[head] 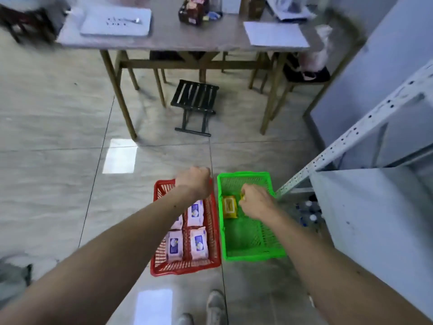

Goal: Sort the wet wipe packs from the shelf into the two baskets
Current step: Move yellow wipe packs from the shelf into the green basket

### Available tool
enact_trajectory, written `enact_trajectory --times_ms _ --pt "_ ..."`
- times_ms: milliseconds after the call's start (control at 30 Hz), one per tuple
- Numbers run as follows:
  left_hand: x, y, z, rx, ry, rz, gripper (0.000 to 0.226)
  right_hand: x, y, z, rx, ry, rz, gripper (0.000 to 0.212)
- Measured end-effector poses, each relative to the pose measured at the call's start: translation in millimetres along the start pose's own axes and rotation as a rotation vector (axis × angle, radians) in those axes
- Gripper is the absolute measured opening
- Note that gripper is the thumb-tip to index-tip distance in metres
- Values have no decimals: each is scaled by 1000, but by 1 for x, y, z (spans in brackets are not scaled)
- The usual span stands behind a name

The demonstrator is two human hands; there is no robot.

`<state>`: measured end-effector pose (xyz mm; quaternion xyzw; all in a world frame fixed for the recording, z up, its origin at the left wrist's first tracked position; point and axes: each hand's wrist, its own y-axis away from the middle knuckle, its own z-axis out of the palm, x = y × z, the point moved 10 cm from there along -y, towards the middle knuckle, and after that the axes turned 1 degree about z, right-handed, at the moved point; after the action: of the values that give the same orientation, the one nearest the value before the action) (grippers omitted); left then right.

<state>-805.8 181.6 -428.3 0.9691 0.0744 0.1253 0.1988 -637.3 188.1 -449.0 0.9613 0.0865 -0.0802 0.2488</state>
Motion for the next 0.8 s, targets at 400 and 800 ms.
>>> enact_trajectory --times_ms 400,800 --pt "320 141 -171 140 -161 590 33 172 256 -235 400 -137 332 37" --pt "622 342 -133 121 -157 1103 35 401 552 -263 588 -153 833 40"
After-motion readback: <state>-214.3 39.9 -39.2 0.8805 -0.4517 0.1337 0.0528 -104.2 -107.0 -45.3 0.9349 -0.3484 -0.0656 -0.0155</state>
